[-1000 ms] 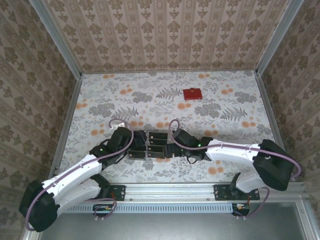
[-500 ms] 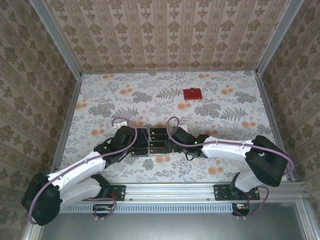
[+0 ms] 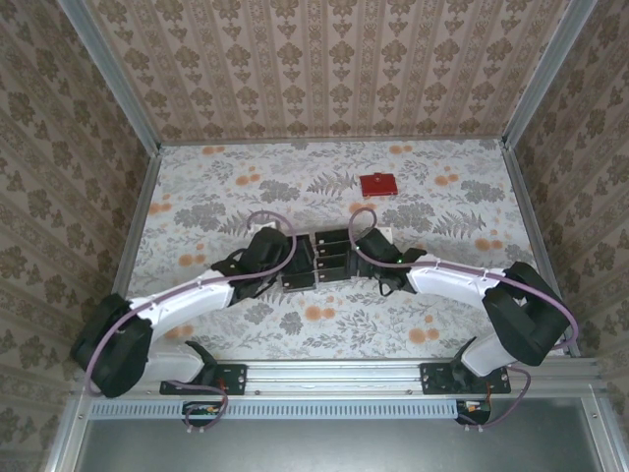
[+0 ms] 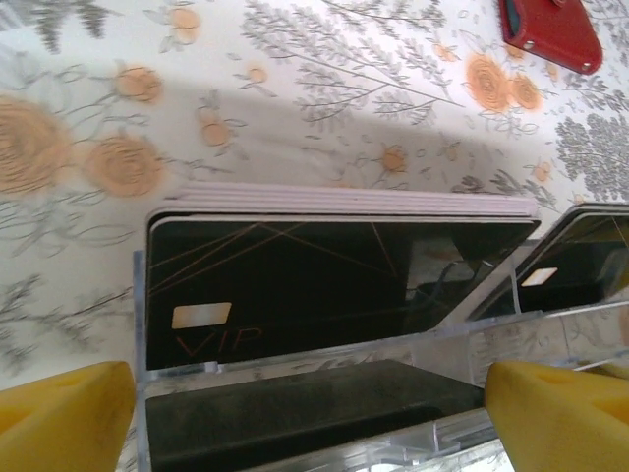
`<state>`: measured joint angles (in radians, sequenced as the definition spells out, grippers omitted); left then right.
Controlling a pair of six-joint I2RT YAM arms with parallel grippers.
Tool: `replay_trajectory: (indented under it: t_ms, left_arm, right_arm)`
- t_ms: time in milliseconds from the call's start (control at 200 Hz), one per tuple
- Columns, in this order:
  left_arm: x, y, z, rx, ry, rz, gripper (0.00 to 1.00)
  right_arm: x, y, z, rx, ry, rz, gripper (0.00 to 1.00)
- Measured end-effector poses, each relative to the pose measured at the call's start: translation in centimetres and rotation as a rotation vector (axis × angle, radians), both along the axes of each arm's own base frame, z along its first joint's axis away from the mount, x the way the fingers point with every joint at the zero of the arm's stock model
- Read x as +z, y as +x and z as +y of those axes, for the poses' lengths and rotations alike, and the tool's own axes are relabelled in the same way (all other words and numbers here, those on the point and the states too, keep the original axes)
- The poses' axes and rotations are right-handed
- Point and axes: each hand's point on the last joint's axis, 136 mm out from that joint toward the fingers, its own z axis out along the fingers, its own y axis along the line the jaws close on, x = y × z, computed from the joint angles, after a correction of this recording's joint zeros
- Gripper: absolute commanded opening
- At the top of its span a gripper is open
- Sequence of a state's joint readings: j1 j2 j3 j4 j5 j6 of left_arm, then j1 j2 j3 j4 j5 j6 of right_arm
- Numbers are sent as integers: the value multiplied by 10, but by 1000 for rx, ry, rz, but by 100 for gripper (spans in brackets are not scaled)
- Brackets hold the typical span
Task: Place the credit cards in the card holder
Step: Move the storage box to the center of the table.
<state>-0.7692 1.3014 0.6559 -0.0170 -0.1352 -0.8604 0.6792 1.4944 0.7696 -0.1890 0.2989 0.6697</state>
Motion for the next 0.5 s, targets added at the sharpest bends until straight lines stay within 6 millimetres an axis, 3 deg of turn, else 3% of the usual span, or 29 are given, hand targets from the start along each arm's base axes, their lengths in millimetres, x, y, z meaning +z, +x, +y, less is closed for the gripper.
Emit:
replay_trajectory:
  t_ms: [300, 500]
  left_arm:
    - [0, 26, -49, -86, 24, -4, 100]
    - [2, 40, -81, -137, 18, -10, 100]
  right_arm:
    - [-1, 23, -43, -123, -6, -18, 93]
    - [-1, 23, -75, -203, -4, -26, 93]
